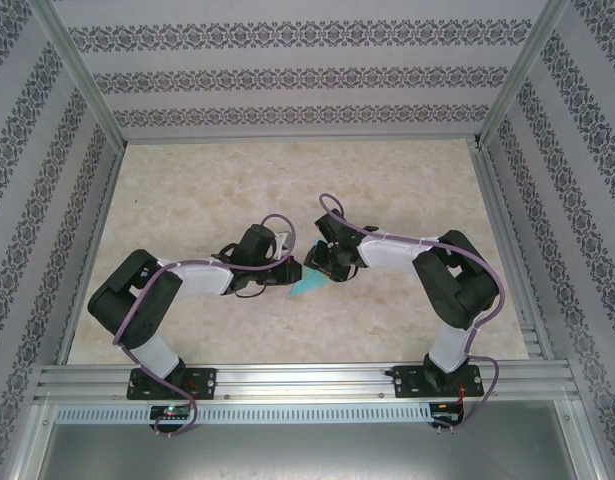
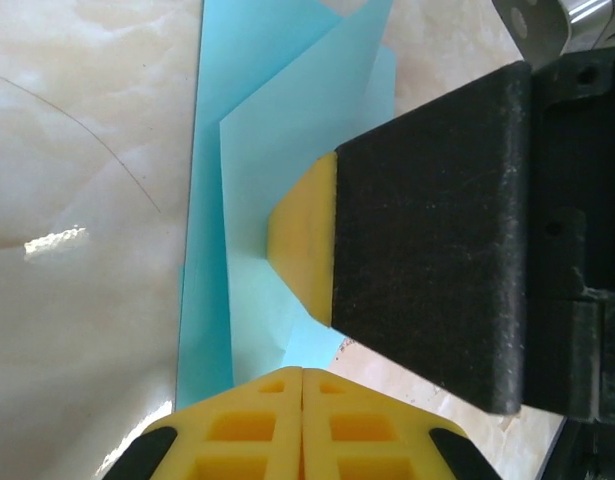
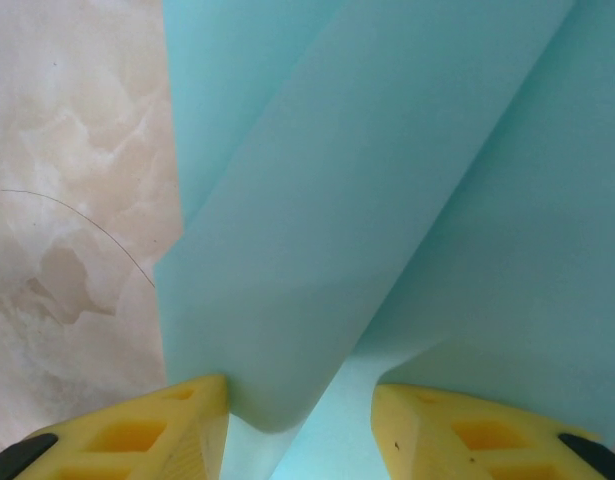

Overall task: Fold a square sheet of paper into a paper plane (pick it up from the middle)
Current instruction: Fourth fold the wing at the center of the table.

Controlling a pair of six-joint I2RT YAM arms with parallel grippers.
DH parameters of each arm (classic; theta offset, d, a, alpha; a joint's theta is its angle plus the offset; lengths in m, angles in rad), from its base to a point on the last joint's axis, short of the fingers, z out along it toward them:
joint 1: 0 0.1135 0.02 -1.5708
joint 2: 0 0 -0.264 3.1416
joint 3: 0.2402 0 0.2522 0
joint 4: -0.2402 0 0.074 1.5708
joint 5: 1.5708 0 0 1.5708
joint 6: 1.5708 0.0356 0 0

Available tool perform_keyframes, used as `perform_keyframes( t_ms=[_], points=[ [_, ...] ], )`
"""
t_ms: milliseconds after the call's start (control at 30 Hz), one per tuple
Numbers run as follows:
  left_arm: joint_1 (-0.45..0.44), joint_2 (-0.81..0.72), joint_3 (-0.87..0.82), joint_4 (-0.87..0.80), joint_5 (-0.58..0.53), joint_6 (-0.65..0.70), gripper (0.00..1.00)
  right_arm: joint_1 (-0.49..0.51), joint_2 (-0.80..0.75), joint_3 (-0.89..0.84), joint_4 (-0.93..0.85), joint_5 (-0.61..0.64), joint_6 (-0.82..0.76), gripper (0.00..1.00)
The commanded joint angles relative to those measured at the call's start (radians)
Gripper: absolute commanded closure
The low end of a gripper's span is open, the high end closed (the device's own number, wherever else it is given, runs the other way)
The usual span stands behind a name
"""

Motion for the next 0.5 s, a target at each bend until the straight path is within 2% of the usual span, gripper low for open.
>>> perform_keyframes(
  t_ms=[0, 467],
  points=[
    [-0.009, 0.029, 0.033, 0.048, 0.021, -0.012, 0.92, 0.004, 0.129, -0.067, -0.128, 0.084, -0.021, 0.53],
    [-0.007, 0.09, 0.056, -0.005, -0.017, 0.005, 0.95, 0.005, 0.132, -0.071, -0.113, 0.076, -0.012, 0.53]
  ],
)
